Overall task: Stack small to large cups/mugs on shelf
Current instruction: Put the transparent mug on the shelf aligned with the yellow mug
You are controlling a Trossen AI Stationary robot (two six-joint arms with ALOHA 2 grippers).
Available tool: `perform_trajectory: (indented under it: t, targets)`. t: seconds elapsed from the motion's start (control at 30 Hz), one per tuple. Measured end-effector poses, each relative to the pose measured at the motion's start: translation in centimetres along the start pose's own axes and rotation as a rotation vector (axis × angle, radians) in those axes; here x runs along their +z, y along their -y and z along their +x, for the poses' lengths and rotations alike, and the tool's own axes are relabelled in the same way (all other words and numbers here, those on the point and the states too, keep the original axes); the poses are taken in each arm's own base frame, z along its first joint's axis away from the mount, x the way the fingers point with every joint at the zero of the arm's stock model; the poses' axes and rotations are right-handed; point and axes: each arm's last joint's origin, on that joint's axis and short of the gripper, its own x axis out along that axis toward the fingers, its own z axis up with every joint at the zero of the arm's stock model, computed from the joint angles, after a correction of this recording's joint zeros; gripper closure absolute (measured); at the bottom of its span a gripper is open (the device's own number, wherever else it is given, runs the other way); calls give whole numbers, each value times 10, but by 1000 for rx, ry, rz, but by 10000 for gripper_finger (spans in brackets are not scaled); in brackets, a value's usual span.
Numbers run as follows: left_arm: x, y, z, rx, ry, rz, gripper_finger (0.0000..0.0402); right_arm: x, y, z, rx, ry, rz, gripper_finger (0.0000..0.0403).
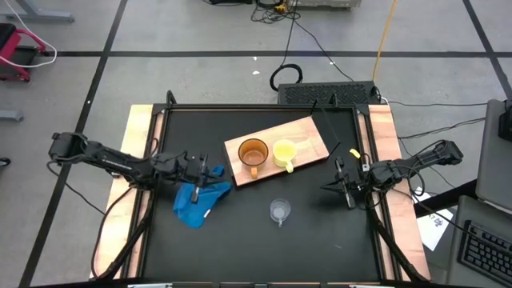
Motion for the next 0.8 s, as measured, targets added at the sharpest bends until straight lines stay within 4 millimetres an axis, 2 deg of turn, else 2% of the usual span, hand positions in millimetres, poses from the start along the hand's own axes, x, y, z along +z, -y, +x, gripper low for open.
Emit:
perform_trajectory:
  t: [0.23, 0.4, 0.57, 0.67, 0.8]
  targets:
    - [-26, 0, -20, 42, 8, 22, 401, 1, 0, 0, 0, 9, -31, 403]
    - [-28, 0, -20, 42, -5, 23, 401, 1, 0, 0, -2, 11, -122, 403]
    - [-28, 0, -20, 42, -11, 27, 401, 13, -1, 1, -10, 129, -175, 403]
    - [-28, 0, -20, 41, -11, 26, 400, 11, -1, 5, -12, 79, -222, 403]
    - [-29, 0, -20, 37, -16, 26, 401, 30, -3, 8, -27, 95, -232, 403]
